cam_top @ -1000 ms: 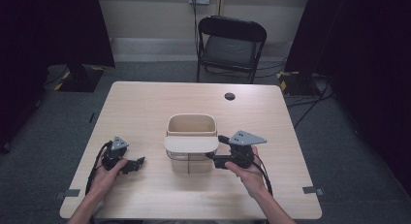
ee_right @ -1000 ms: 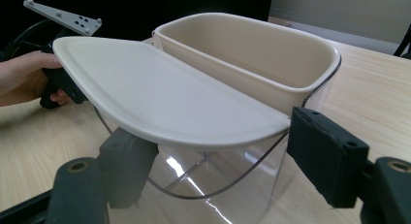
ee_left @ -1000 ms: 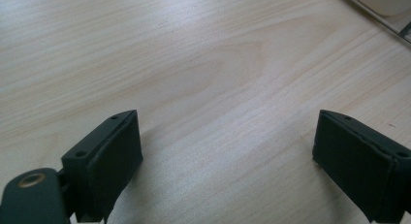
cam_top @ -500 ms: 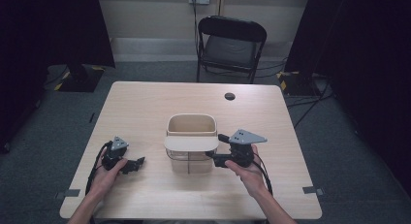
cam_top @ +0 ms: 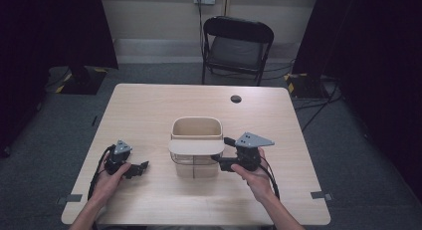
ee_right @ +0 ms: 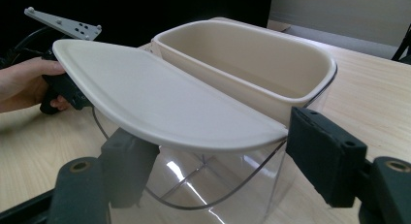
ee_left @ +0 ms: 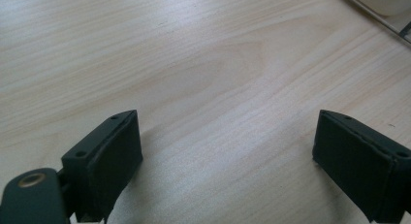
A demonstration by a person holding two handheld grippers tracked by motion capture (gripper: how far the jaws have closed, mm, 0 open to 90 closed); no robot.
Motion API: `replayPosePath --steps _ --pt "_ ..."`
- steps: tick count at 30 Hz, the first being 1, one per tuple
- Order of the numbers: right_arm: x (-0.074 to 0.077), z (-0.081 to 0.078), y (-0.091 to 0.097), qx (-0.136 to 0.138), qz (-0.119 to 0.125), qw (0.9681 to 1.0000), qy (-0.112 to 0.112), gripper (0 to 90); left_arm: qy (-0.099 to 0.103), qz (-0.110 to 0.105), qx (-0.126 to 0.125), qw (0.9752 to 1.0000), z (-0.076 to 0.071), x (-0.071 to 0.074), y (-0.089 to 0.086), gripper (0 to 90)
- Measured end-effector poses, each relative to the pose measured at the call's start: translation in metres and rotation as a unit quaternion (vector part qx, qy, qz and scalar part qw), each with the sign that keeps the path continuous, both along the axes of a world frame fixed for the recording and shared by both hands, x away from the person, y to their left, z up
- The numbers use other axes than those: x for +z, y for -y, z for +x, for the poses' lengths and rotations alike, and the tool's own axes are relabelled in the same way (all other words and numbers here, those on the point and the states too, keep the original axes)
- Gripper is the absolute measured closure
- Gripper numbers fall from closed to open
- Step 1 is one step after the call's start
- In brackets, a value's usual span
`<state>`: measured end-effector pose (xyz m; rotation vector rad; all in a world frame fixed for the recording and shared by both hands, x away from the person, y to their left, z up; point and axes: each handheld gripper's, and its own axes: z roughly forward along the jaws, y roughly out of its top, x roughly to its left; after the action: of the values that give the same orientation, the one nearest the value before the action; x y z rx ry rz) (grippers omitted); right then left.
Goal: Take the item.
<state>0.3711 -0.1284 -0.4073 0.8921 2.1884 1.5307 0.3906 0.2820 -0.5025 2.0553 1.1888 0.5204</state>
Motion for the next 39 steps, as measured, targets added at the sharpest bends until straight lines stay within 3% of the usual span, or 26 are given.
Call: replayPosePath --steps 39 --pt "0.0089 0.0061 -0.0032 0.006 0.013 0.9999 0.003 35.2 0.000 0.000 0.000 1.0000 0.0000 0.0000 0.0000 9.7"
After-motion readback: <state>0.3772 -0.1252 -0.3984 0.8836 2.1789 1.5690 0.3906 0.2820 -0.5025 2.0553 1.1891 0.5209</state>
